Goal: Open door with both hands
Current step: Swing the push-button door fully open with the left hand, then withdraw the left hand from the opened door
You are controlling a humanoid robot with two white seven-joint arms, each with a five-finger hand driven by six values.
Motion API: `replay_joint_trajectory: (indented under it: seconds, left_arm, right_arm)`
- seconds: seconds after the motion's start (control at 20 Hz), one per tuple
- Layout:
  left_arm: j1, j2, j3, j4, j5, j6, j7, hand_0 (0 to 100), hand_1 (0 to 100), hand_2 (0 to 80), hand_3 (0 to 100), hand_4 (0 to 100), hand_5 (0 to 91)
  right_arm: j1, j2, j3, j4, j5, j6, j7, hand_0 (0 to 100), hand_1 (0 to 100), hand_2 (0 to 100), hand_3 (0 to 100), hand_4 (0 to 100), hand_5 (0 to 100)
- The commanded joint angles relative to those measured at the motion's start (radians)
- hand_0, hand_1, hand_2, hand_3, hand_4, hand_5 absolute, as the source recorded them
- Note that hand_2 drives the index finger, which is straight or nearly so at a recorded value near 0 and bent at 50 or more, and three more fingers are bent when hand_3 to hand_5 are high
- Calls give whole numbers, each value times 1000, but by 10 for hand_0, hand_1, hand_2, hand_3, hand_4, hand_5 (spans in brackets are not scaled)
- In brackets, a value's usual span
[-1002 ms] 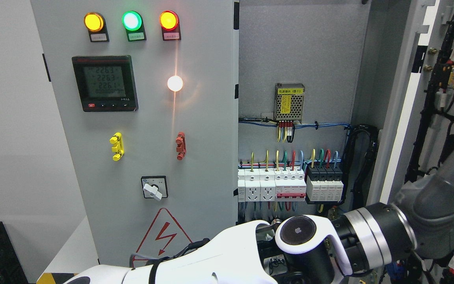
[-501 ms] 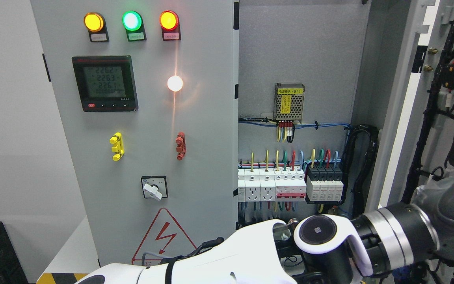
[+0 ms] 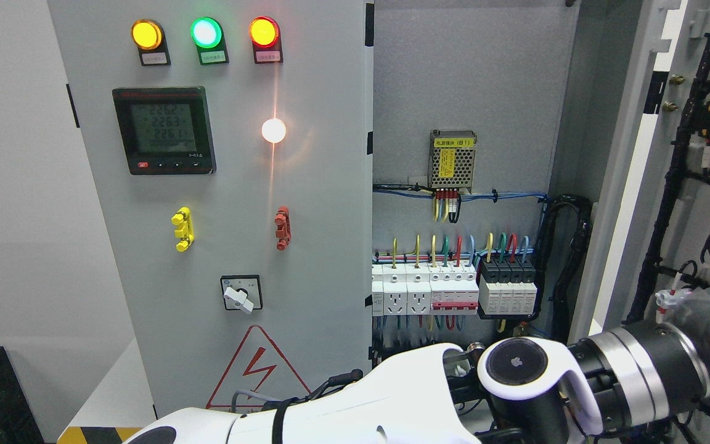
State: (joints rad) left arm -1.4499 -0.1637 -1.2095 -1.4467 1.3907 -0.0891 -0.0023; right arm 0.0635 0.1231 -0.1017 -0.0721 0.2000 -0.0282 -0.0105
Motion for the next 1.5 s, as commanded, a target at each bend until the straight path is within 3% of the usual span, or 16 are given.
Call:
replay_joint_trajectory:
  seconds: [0.0,0.4,0.9,1.45]
  left_arm:
    - [3,7,-7,3,2,-3,1,0,0,0,0,0,0]
    - [35,159,5,-101,4,-3,-1,0,0,0,0,0,0]
    - [135,450,19,-394,4,-8,-1,0,0,0,0,0,0]
    - [399,725,61,-517,1,-15,-1,0,0,0,0,0,0]
  right_arm:
    - [-1,0,-1,-1,-1,1,0,191,0,0,0,0,0]
    - [-1,0,0,0,-1,1,0,191,0,0,0,0,0]
    - [-1,1,0,0,-1,1,0,191,0,0,0,0,0]
    - [1,0,-1,0,-1,1,0,190,0,0,0,0,0]
